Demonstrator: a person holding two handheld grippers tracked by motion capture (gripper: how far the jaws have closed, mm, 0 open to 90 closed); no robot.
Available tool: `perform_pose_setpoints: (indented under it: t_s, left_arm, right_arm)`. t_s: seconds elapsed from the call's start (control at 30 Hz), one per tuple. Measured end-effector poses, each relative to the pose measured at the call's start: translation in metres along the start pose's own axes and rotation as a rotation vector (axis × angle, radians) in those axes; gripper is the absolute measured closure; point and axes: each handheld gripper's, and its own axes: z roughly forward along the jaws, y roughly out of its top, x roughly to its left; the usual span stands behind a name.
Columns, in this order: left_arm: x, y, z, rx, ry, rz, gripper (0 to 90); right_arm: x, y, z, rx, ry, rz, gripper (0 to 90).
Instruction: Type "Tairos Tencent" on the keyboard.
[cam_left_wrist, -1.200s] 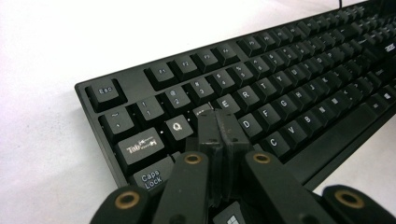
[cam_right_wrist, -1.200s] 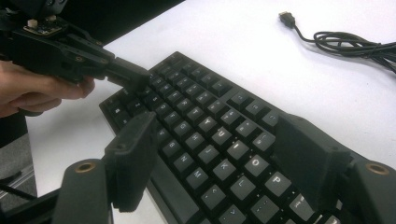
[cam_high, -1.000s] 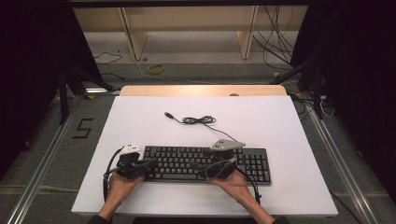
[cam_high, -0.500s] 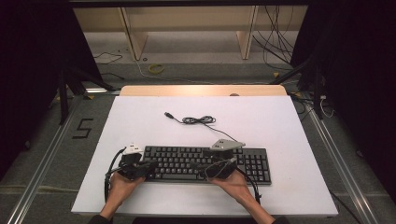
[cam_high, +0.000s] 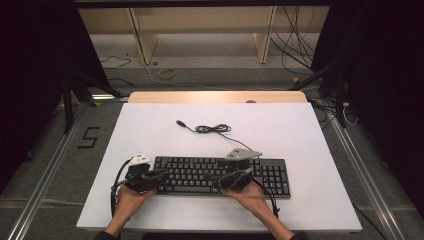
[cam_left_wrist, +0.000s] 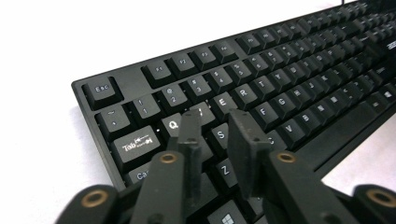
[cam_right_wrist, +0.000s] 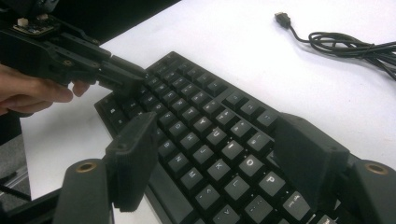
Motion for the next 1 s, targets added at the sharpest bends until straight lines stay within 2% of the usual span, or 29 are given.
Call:
perform_pose_setpoints:
  t_s: [0.33, 0.67, 1.0]
  left_arm:
    - [0.0017, 0.0014, -0.0053, -0.032, -0.016, -0.025, 56.8]
    - [0.0002, 0.0031, -0.0071, -0.059, -0.035, -0.024, 44.4]
    - [-0.0013, 0.0054, -0.0083, -0.09, -0.051, -0.02, 36.5]
  right_arm:
    - [0.0007, 0.0009, 0.0015, -0.001, 0.004, -0.002, 32.3]
    - [0.0016, 0.0007, 0.0026, 0.003, 0.004, -0.004, 32.7]
    - [0.0025, 0.0002, 0.0028, 0.005, 0.011, -0.003, 32.6]
